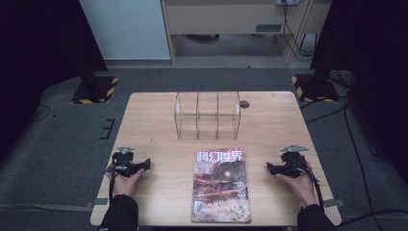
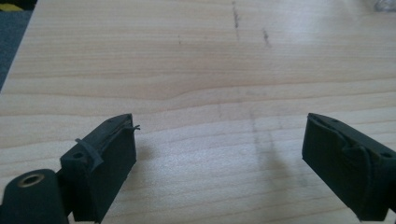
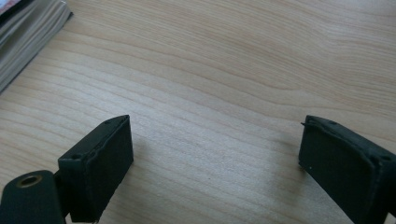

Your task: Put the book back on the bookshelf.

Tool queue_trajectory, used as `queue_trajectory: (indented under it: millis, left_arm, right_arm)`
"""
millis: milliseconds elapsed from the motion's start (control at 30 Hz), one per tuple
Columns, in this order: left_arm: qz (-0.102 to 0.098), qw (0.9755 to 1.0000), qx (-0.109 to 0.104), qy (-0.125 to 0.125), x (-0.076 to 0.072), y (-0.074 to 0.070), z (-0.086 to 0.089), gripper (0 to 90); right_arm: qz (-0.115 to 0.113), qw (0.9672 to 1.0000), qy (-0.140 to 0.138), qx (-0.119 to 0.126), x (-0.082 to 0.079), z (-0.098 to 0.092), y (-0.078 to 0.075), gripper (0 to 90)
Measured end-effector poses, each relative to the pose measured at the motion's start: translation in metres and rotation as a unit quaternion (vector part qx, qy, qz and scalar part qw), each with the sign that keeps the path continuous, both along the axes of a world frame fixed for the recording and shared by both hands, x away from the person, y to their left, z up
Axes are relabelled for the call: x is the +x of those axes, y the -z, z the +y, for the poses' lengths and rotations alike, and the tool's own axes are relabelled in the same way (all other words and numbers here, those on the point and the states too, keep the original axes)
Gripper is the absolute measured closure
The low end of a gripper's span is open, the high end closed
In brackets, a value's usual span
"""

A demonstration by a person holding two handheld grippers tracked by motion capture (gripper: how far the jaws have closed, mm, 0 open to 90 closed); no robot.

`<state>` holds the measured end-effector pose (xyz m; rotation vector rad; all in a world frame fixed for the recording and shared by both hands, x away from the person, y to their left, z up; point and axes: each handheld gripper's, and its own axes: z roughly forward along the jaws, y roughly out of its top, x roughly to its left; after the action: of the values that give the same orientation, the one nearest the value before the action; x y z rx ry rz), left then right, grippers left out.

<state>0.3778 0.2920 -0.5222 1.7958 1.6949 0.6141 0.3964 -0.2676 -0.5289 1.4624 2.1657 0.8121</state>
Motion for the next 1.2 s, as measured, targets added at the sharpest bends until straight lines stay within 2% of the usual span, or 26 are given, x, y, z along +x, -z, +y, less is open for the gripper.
queue_trajectory:
  millis: [133,200,333,433,467,600,667,767,833,867,933,967,1000,1033,1133,1167,1200]
  left_arm:
    - [-0.013,0.9998,-0.011,0.012,-0.005,-0.007,-0.006,10.0]
    - [-0.02,0.9995,-0.014,0.02,-0.007,-0.01,-0.01,10.7]
    - [-0.03,0.9988,-0.014,0.037,-0.013,-0.015,-0.019,12.7]
    - [-0.045,0.997,-0.025,0.058,-0.021,-0.023,-0.033,14.4]
    - [-0.045,0.997,-0.025,0.058,-0.021,-0.023,-0.033,14.4]
    - [-0.068,0.9936,-0.031,0.085,-0.028,-0.03,-0.052,14.9]
    - [-0.069,0.993,-0.03,0.091,-0.03,-0.031,-0.056,15.4]
    - [-0.069,0.9922,-0.031,0.099,-0.033,-0.032,-0.063,16.5]
    - [-0.07,0.9914,-0.037,0.104,-0.036,-0.032,-0.066,17.6]
    - [-0.07,0.9908,-0.042,0.108,-0.038,-0.033,-0.068,18.3]
    - [-0.072,0.99,-0.044,0.113,-0.04,-0.034,-0.071,18.8]
    - [-0.075,0.9893,-0.042,0.118,-0.042,-0.034,-0.074,21.1]
    - [-0.073,0.9888,-0.046,0.122,-0.043,-0.034,-0.076,21.1]
    - [-0.068,0.9873,-0.045,0.136,-0.046,-0.034,-0.082,21.6]
    - [-0.067,0.986,-0.042,0.147,-0.047,-0.034,-0.089,22.7]
    - [-0.065,0.9843,-0.043,0.158,-0.048,-0.033,-0.096,23.9]
    - [-0.065,0.9843,-0.043,0.158,-0.048,-0.033,-0.096,24.4]
  right_arm:
    - [0.003,0.9997,0.003,0.024,-0.002,0.001,-0.006,11.2]
    - [-0.001,0.9985,0.004,0.054,-0.006,0.0,-0.013,13.0]
    - [-0.008,0.9976,-0.004,0.068,-0.013,0.003,-0.02,13.1]
    - [-0.014,0.9969,-0.011,0.077,-0.018,0.006,-0.024,13.1]
    - [-0.014,0.9969,-0.011,0.077,-0.018,0.006,-0.024,13.1]
    - [-0.019,0.9961,-0.021,0.083,-0.026,0.011,-0.029,12.9]
    - [-0.021,0.9954,-0.023,0.091,-0.028,0.014,-0.031,12.8]
    - [-0.023,0.9951,-0.033,0.09,-0.03,0.016,-0.031,12.9]
    - [-0.024,0.9949,-0.036,0.091,-0.031,0.017,-0.032,12.9]
    - [-0.016,0.9938,-0.035,0.104,-0.032,0.02,-0.032,13.0]
    - [-0.017,0.9935,-0.04,0.105,-0.032,0.021,-0.032,13.1]
    - [-0.018,0.992,-0.05,0.114,-0.034,0.024,-0.033,13.4]
    - [-0.018,0.992,-0.05,0.114,-0.034,0.024,-0.033,13.4]
    - [-0.014,0.9909,-0.056,0.122,-0.036,0.03,-0.033,14.8]
    - [-0.01,0.9898,-0.064,0.127,-0.037,0.034,-0.033,16.7]
    - [-0.005,0.9881,-0.071,0.136,-0.038,0.039,-0.032,18.3]
    - [-0.002,0.9877,-0.076,0.137,-0.038,0.042,-0.032,18.9]
